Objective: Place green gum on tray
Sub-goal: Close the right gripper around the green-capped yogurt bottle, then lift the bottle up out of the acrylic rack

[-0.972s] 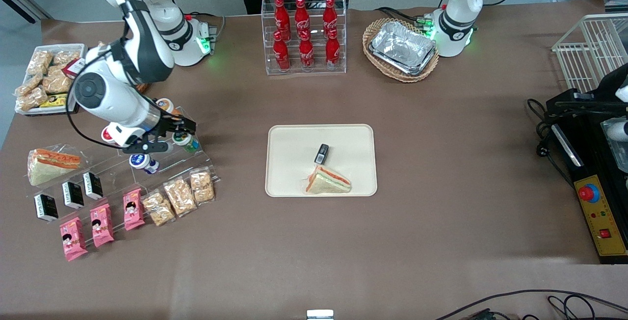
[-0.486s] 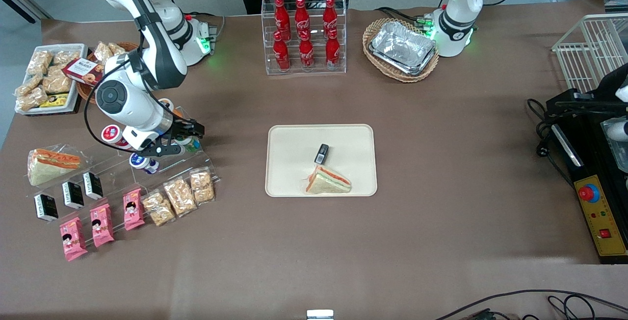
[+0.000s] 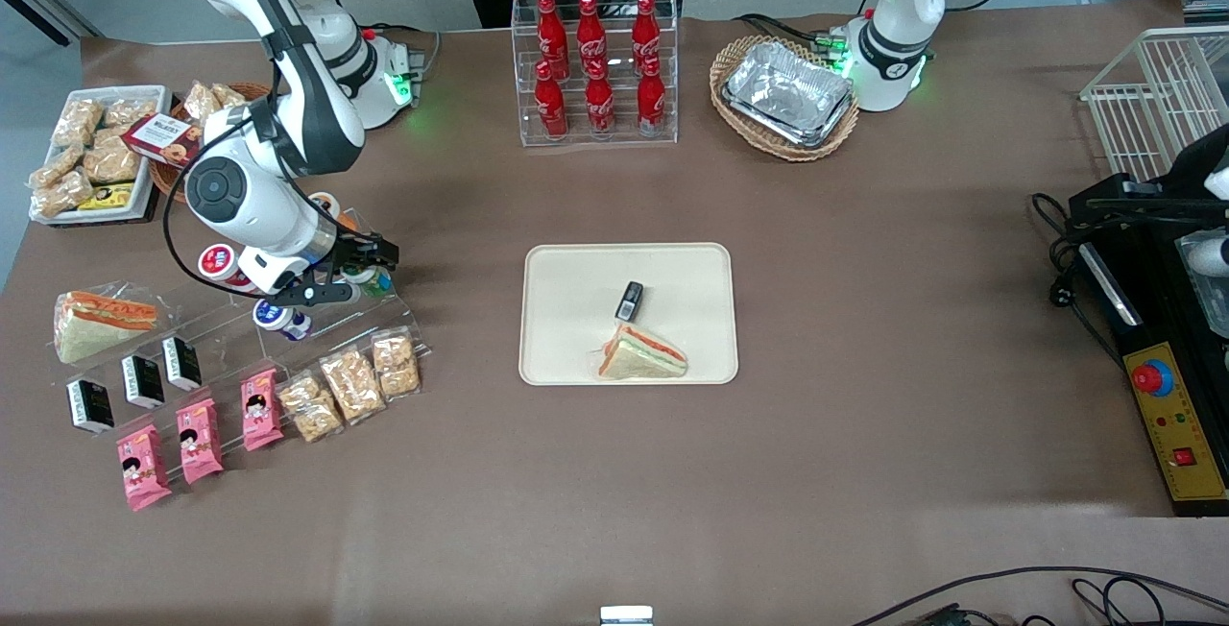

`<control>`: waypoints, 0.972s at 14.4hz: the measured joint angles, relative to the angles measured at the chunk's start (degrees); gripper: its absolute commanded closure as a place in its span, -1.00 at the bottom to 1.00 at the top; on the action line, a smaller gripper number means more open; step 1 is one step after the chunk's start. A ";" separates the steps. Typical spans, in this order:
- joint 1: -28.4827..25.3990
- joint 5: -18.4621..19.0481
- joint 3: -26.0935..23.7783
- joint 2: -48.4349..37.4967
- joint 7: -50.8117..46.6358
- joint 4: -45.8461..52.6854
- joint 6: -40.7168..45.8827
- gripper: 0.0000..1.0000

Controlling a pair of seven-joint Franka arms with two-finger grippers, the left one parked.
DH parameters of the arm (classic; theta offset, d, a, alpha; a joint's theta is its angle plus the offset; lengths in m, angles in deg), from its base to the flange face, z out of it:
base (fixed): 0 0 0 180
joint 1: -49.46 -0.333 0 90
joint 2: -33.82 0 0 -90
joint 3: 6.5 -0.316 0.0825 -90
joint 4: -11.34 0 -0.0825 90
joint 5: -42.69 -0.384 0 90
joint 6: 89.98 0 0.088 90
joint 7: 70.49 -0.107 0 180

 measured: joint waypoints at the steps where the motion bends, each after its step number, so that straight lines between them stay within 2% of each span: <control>1: 0.03 0.00 0.06 -0.12 0.12 0.00 0.12 -1.00; 5: 0.05 0.00 0.12 -1.42 0.31 0.01 0.98 -1.00; 6: 0.05 0.00 0.13 -1.53 0.35 0.00 1.01 -0.93; 8: 0.06 0.00 0.14 -1.52 0.39 0.00 1.01 -0.14; 9: 0.06 0.00 0.15 -1.52 0.39 0.00 1.01 0.18; 10: 0.07 0.00 0.17 -1.52 0.51 0.00 1.01 0.29; 12: 0.07 0.00 0.19 -1.52 1.25 0.00 1.01 0.30; 14: 0.11 0.00 0.23 -1.56 1.72 0.01 1.01 0.42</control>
